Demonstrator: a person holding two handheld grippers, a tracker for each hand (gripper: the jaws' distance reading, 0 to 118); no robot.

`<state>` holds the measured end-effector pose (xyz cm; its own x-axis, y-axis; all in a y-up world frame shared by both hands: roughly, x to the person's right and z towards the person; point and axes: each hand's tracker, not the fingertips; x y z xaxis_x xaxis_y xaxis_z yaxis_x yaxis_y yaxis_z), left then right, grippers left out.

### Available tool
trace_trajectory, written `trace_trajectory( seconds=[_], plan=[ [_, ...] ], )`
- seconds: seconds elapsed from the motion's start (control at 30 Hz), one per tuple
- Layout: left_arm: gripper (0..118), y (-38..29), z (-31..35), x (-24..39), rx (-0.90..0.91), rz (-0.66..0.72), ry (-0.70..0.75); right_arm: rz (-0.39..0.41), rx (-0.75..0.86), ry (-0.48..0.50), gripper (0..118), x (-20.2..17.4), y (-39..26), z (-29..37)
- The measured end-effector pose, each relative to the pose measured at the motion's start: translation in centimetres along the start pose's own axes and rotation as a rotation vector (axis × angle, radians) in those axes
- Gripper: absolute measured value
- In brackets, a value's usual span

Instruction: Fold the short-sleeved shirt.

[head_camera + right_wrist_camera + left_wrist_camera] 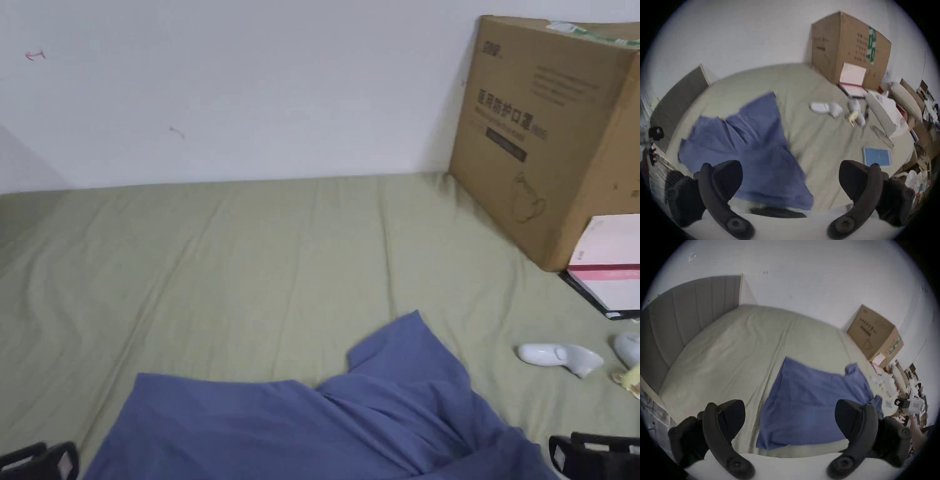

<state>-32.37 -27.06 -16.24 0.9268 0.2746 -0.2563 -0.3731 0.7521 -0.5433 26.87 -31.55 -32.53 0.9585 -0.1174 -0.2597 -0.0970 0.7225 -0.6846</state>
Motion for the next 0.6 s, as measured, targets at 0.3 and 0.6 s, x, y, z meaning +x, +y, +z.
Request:
trace_trajectory(
  seconds=[0.3, 0.6],
  plan=[
    [0, 6.3, -5.3, 3.8, 0.161, -0.181, -0.008, -0.09, 0.351, 0.198, 0, -9.2, 8.3, -1.5],
    [63, 9.0, -26.9, -3.0, -0.376, -0.21, 0.038, -0.125, 0.16, 0.28, 0, -9.4, 9.8, -8.0]
  ],
)
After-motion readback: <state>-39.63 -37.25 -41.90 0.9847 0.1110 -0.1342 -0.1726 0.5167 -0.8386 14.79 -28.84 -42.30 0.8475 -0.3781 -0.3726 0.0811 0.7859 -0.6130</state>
